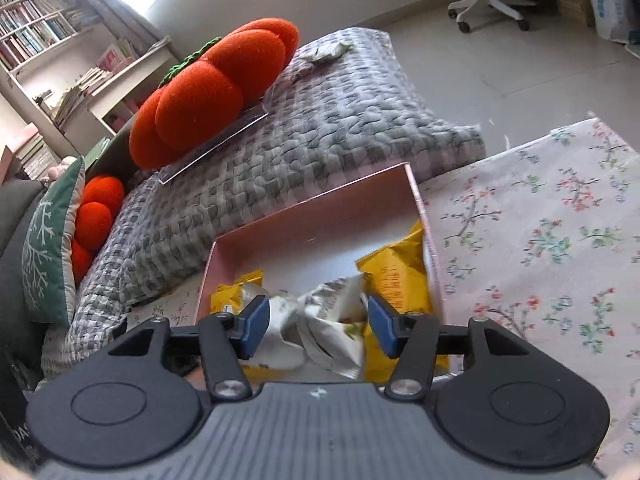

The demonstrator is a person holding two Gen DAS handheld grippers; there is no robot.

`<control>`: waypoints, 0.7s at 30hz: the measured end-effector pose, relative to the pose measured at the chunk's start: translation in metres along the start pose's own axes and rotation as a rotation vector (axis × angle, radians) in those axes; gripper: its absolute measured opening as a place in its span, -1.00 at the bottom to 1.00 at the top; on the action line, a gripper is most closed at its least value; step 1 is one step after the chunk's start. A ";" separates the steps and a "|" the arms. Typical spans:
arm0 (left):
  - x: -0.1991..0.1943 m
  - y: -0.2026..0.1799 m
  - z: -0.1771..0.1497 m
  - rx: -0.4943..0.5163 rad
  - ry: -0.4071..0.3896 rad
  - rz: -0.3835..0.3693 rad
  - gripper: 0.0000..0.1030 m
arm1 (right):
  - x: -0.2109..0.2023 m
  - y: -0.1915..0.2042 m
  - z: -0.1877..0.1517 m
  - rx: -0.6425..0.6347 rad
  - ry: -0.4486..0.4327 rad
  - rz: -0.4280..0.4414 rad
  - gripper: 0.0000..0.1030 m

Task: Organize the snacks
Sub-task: 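Lower both white snacks into the pink box and open both tools, then move both tools back toward the snack pile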

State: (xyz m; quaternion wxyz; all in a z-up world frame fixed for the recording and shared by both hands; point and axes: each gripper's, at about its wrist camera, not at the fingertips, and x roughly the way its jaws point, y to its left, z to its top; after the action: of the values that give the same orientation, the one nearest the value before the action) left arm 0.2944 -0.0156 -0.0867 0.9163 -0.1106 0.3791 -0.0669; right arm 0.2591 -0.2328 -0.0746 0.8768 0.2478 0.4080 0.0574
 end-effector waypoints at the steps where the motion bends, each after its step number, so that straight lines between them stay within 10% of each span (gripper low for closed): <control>1: -0.002 0.001 0.000 -0.006 0.012 0.013 0.35 | -0.005 0.001 -0.001 -0.010 -0.003 -0.013 0.07; 7: -0.026 -0.002 -0.016 0.064 0.076 0.120 0.51 | -0.024 0.014 -0.009 -0.111 0.023 -0.038 0.46; 21: -0.092 0.002 -0.060 0.080 0.157 0.035 0.83 | -0.088 0.028 -0.048 -0.352 0.017 -0.119 0.99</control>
State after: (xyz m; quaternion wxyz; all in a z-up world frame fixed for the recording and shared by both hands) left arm 0.1872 -0.0041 -0.0657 0.8885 -0.0617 0.4485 -0.0743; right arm 0.1678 -0.2161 -0.0267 0.9050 0.0653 0.4131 0.0779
